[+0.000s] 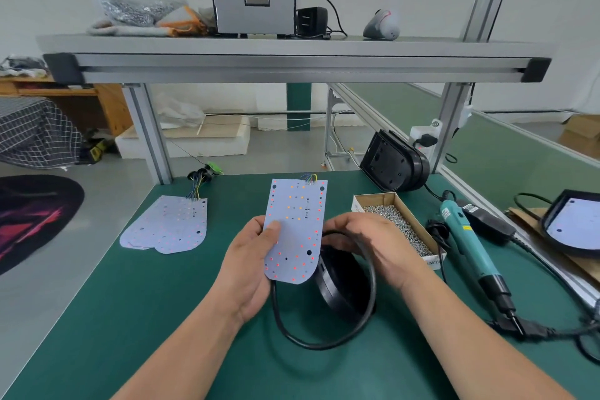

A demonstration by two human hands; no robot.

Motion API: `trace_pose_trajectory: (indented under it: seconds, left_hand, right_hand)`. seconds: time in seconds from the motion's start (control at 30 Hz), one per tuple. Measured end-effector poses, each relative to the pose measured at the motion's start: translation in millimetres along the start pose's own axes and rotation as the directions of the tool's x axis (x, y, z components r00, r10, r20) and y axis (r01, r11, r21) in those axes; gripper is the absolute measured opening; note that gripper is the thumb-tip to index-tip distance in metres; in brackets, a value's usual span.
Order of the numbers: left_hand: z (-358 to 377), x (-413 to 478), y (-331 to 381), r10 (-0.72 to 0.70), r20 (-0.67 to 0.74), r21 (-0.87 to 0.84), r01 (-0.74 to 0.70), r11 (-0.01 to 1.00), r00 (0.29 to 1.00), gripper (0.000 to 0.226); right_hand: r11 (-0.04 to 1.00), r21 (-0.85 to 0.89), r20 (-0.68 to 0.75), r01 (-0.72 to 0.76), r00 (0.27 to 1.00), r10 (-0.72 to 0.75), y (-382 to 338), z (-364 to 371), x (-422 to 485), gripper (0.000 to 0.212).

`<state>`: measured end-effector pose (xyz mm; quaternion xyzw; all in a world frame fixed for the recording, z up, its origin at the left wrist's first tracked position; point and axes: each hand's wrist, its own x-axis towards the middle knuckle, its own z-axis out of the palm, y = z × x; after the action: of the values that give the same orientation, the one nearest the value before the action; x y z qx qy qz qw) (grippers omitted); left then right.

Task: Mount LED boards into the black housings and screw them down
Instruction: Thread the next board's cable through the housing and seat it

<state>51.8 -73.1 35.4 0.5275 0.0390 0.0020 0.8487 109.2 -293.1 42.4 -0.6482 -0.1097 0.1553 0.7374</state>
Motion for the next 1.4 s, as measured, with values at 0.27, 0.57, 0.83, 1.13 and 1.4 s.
trace_pose_trajectory:
  seconds: [0.27, 0.57, 0.83, 1.13, 1.4]
  left_hand:
    - [5.6, -5.3, 2.4, 0.07, 0.049, 0.097, -0.075, 0.992, 0.996, 0.041]
    - [8.0, -1.3, 4.9, -0.009, 0.108, -0.078, 0.018, 0.997, 0.994, 0.056]
    - [7.9, 2.6, -9.8, 0.0, 0.031, 0.034, -0.001, 0.999, 1.0, 0.037]
    - [-8.5, 9.9, -8.0, -0.045, -0.021, 0.086, 0.046, 0.995, 0.999, 0.039]
    - [-7.3, 6.4, -10.9, 0.055, -0.037, 0.078, -0.052, 0.996, 0.998, 0.045]
  right_hand:
    - [0.976, -0.177, 0.131, 0.127, 0.986, -0.105, -7.9, 6.0, -15.4, 0.048]
    - [0.992, 0.128, -0.099, -0.016, 0.995, 0.029, -3.4, 16.8, -7.1, 0.027]
    - [0.931, 0.362, -0.168, -0.054, 0.978, 0.122, 5.2, 16.0, 0.6, 0.041]
    - [0.946, 0.323, -0.25, -0.027, 0.962, 0.112, 12.0, 19.1, 4.2, 0.035]
    - [0.936, 0.348, -0.204, -0.055, 0.97, 0.133, 12.9, 18.9, 8.4, 0.027]
